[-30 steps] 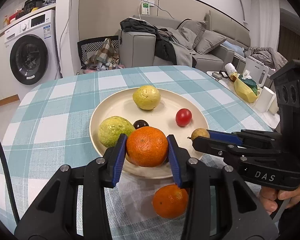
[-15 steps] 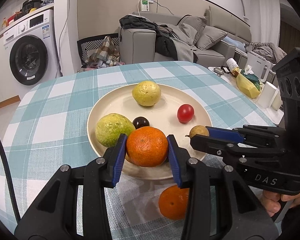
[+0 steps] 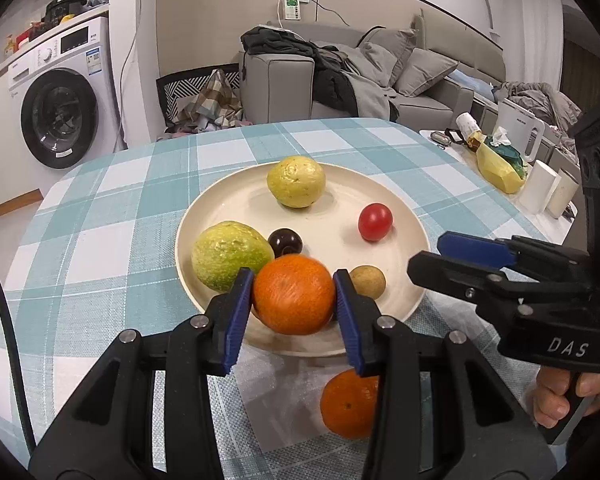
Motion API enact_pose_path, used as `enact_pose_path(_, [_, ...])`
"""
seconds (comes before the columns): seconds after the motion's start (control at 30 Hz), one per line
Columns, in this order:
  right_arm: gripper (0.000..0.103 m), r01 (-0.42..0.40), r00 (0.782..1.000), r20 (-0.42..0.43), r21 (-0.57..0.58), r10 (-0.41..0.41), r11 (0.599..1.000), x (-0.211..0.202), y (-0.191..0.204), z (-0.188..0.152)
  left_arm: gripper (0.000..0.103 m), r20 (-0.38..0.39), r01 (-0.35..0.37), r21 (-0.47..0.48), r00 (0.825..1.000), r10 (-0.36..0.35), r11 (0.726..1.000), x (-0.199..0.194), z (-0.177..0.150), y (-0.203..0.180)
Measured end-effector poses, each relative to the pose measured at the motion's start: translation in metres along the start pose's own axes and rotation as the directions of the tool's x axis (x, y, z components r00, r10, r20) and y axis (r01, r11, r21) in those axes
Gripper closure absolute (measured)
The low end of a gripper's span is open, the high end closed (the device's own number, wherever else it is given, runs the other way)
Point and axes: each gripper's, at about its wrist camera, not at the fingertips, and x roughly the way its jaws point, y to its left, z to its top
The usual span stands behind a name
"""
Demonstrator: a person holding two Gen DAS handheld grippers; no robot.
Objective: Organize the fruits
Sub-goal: 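Lower the orange onto the plate and open the left gripper, then move the left gripper to the remaining orange and close around it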
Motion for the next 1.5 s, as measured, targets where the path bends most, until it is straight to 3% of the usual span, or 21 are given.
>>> enact_pose_path(0.07, [0.05, 0.016, 1.0, -0.009, -0.001, -0.016, 1.0, -0.002, -0.003, -0.001, 0.066, 0.014, 0.004, -0.002, 1.0, -0.004, 1.0, -0.003, 0.0, 0.001])
enact_pose_path(0.2, [0.037, 0.019, 1.0, -0.001, 0.014, -0.019, 1.0, -0.007, -0.009, -0.003, 0.061, 0.009, 0.004, -0.004, 1.0, -0.004, 1.0, -0.004, 0.001, 0.003])
enact_pose_path(0.3, [0.032, 0.029, 1.0, 0.001, 0.004, -0.029, 1.0, -0.012, -0.011, -0.005, 0.043, 0.011, -0.011, -0.017, 1.0, 0.011, 1.0, -0.01, -0.001, 0.007])
enact_pose_path(0.37, [0.027, 0.03, 1.0, -0.006, -0.008, -0.03, 1.0, -0.014, -0.011, -0.007, 0.021, 0.025, -0.026, -0.018, 0.999, 0.026, 1.0, -0.016, -0.002, 0.009])
enact_pose_path(0.43, [0.014, 0.03, 1.0, -0.006, -0.017, -0.03, 0.999, -0.018, -0.01, -0.01, 0.016, 0.045, -0.043, -0.018, 0.998, 0.044, 0.999, -0.024, -0.003, 0.01])
enact_pose_path(0.5, [0.011, 0.034, 0.999, -0.006, -0.03, -0.034, 0.999, -0.02, -0.01, -0.013, 0.015, 0.043, -0.039, -0.026, 0.998, 0.04, 0.999, -0.031, -0.003, 0.011])
enact_pose_path(0.6, [0.003, 0.041, 0.999, -0.012, -0.058, -0.041, 0.998, -0.025, -0.009, -0.017, 0.0, 0.042, -0.034, -0.039, 0.998, 0.036, 0.999, -0.04, -0.008, 0.012])
enact_pose_path(0.93, [0.0, 0.019, 0.998, -0.054, -0.117, -0.026, 0.993, -0.031, -0.002, -0.03, 0.001, 0.038, -0.07, 0.021, 0.997, 0.069, 0.997, -0.064, -0.029, -0.004])
enact_pose_path(1.5, [0.0, 0.015, 0.998, -0.062, -0.107, -0.022, 0.994, -0.028, -0.002, -0.029, 0.001, 0.008, -0.055, 0.0, 0.998, 0.055, 0.998, -0.061, -0.04, 0.003])
